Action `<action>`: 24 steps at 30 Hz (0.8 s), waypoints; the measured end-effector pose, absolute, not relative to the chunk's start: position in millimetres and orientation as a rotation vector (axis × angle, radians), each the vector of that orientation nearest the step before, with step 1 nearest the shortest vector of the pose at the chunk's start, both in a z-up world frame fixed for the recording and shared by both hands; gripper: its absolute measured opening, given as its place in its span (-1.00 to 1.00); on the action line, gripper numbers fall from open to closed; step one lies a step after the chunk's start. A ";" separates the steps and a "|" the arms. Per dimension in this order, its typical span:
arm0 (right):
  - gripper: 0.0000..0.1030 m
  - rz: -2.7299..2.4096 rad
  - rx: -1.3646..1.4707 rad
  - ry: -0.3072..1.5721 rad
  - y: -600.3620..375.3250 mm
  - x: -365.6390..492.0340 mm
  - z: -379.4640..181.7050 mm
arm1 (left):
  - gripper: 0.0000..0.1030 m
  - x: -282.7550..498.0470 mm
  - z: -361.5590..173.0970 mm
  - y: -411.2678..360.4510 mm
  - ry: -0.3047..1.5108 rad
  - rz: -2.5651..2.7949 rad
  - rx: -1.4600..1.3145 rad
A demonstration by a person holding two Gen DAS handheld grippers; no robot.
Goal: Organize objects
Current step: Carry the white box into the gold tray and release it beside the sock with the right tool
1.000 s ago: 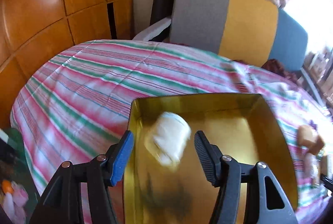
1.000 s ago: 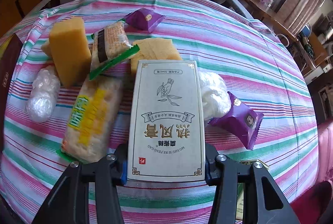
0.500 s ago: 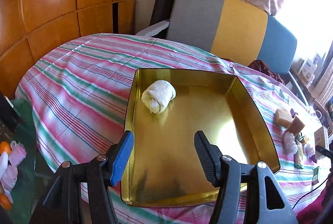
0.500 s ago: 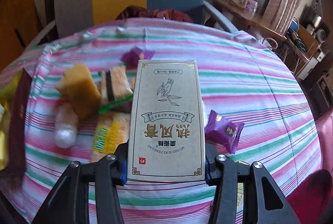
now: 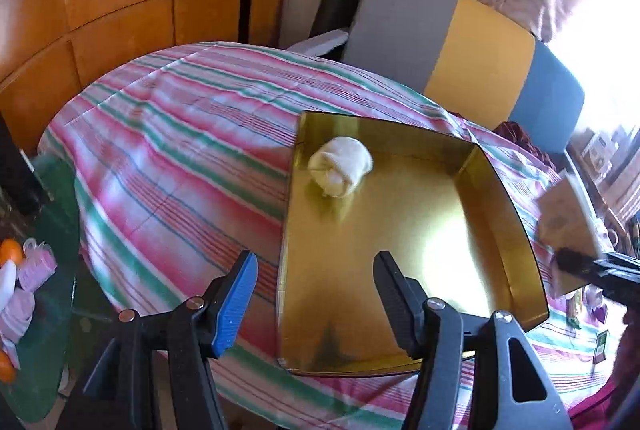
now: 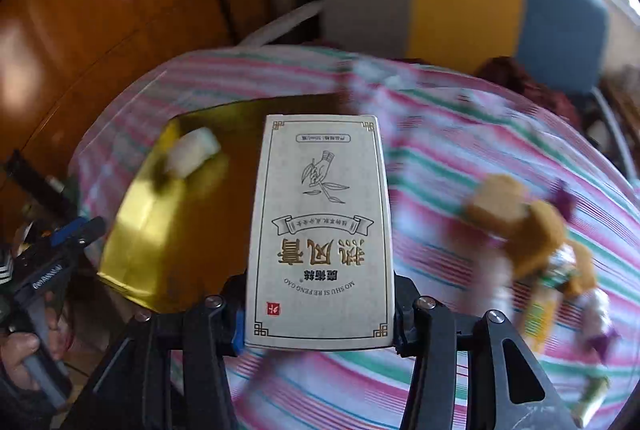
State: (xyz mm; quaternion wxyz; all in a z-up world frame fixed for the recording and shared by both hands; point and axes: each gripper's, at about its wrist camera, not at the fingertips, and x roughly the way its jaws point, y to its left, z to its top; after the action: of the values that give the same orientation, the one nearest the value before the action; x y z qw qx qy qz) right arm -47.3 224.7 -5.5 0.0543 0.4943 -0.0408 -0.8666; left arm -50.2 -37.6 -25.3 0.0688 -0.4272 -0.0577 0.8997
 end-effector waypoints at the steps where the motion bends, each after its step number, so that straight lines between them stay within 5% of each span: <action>1: 0.00 -2.601 1.519 -0.103 210.9 -55.8 -10.7 | 0.19 -49.1 -25.4 -42.3 -0.172 2.725 -1.285; 9: 0.00 -2.429 1.718 -0.027 128.2 -113.6 -73.4 | 0.19 -48.1 -27.6 -73.3 -0.205 2.784 -1.297; 22: 0.02 -2.353 1.805 -0.016 86.7 -139.7 -99.6 | 0.18 -51.9 -35.7 -89.5 -0.239 2.828 -1.327; 24: 0.19 -2.342 1.798 -0.066 82.1 -145.2 -100.4 | 0.18 -52.3 -35.4 -89.5 -0.231 2.834 -1.329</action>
State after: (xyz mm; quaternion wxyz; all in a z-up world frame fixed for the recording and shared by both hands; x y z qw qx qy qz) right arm -145.2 82.1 -100.4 0.0941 0.6062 -0.0222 -0.7894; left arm -52.3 -89.5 -35.4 0.0015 -0.4234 -0.0735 0.9030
